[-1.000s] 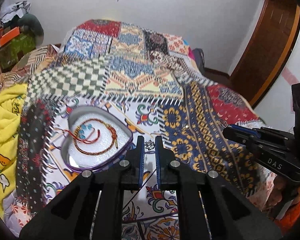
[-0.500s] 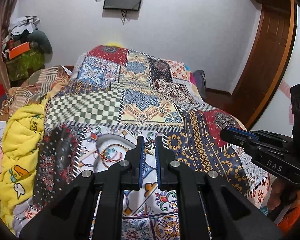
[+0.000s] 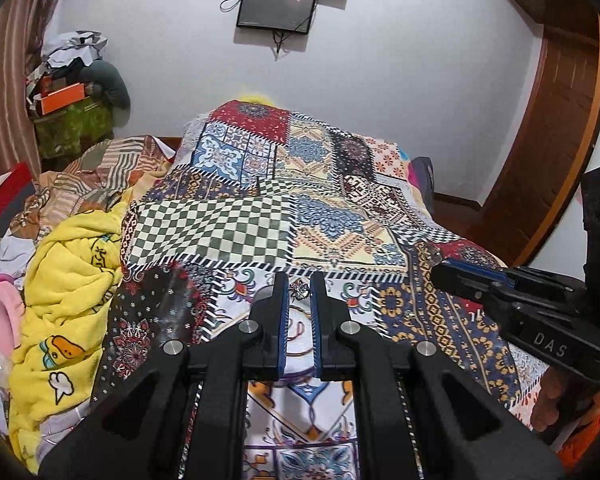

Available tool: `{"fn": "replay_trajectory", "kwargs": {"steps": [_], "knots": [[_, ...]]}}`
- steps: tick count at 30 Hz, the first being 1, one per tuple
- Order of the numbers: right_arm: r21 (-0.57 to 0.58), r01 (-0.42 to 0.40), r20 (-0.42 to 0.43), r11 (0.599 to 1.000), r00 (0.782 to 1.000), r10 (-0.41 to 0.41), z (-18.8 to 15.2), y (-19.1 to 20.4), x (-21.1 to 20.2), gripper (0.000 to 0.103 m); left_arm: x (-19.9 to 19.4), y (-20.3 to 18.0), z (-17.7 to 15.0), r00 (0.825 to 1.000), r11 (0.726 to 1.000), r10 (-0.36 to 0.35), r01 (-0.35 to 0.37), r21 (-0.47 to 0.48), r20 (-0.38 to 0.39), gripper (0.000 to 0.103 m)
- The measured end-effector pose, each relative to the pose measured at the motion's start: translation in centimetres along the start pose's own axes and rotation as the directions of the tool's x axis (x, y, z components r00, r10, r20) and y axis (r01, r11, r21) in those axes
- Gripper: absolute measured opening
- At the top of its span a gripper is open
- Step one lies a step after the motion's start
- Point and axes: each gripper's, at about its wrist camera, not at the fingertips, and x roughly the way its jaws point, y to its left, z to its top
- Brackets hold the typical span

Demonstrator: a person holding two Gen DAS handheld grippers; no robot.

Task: Organize jewelry
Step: 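Carry the pendant into the heart tin and open the right gripper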

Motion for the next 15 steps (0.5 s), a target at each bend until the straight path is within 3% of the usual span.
{"fn": "replay_trajectory", "kwargs": {"steps": [15], "knots": [[-0.041, -0.066, -0.147, 0.997, 0.987, 0.059, -1.6, 1.3, 6.6, 0.01, 4.6, 2.2, -2.3, 0.993, 0.999, -0.026, 0.024, -0.026, -0.112, 0.009]]}}
